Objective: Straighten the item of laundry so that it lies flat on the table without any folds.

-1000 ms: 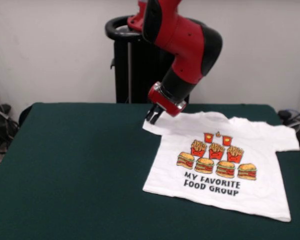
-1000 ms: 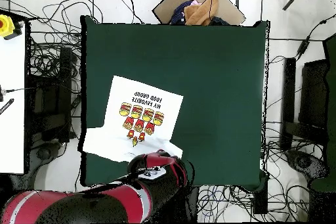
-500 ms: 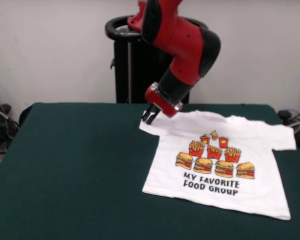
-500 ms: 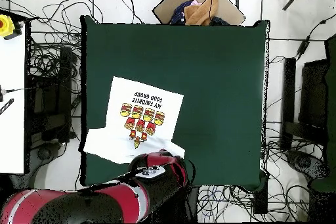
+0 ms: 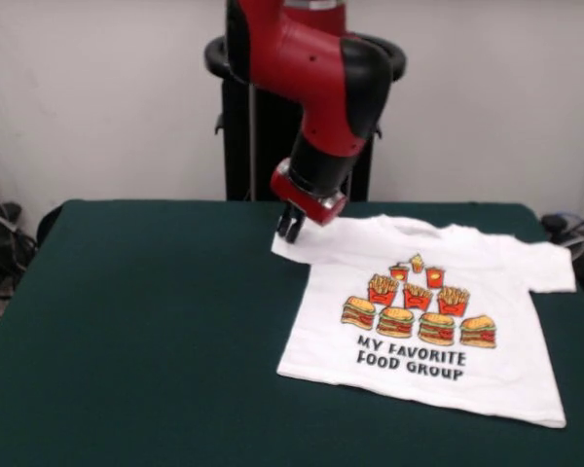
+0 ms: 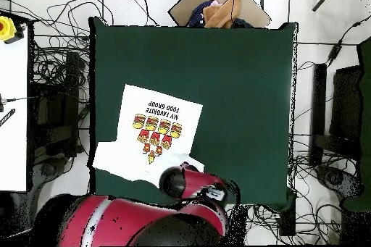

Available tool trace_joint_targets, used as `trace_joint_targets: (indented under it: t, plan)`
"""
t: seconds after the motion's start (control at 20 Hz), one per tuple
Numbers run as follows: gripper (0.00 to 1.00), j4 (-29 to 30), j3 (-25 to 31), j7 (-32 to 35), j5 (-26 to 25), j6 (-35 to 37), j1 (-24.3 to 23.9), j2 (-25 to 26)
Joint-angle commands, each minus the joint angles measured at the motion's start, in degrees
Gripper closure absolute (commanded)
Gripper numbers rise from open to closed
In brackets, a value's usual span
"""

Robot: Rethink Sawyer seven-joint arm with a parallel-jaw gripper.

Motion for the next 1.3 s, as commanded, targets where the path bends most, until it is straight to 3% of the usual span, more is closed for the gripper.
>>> trace_joint_targets:
  t: [0.05,0.35,0.55,0.85,1.3]
  plan:
    - [1.0,3.1,18.1,1.5,-2.7,5.4,-7.4,-8.4]
    - [1.0,5.7,25.8,-2.3,-6.6,9.4,-15.2,-11.6]
    - [1.0,7.2,28.1,-2.5,-8.1,11.2,-18.0,-14.7]
    - [1.0,5.1,23.0,-2.3,-9.8,16.4,-16.8,-20.6]
    - [1.0,-10.2,15.3,-3.6,-16.5,19.0,-17.3,-15.0]
